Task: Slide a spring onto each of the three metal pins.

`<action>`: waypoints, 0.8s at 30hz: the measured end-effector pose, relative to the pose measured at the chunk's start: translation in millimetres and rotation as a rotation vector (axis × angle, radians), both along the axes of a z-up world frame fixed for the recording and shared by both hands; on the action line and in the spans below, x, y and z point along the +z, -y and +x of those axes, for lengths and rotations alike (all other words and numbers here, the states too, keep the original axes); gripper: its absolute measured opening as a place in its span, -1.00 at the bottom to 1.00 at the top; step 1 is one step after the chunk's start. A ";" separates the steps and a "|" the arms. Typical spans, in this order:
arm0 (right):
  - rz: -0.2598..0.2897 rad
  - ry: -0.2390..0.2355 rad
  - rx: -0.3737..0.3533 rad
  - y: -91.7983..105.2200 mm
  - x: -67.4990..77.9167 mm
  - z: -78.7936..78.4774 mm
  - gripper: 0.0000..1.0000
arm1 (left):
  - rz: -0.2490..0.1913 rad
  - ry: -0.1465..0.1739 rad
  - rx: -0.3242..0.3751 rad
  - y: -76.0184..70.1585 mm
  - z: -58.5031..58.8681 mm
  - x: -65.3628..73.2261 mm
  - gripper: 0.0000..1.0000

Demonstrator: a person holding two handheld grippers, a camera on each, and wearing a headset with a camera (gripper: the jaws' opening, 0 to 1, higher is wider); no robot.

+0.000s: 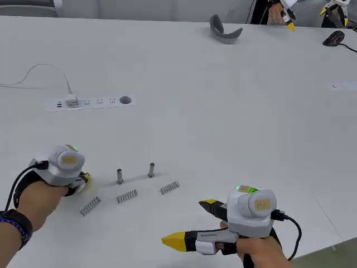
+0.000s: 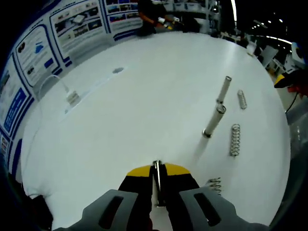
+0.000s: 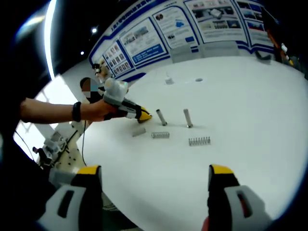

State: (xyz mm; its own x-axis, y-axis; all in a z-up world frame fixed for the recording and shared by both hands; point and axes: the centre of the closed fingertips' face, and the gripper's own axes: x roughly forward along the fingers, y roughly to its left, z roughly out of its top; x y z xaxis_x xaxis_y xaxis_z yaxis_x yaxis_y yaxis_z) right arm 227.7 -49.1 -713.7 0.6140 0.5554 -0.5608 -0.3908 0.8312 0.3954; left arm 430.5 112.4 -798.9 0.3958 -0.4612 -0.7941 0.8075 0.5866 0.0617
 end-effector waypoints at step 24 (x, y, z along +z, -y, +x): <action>0.003 0.016 -0.015 -0.3 3.4 -2.9 0.84 | -0.162 -0.040 0.168 -20.3 -9.1 35.7 -0.85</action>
State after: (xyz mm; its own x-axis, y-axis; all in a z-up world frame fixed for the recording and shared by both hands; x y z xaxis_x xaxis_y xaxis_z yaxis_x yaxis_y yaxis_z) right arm 224.8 -48.8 -710.3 0.6310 0.5476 -0.5495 -0.3845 0.8360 0.3916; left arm 421.4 132.7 -763.3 0.4478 -0.5144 -0.7314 0.6976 0.7126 -0.0741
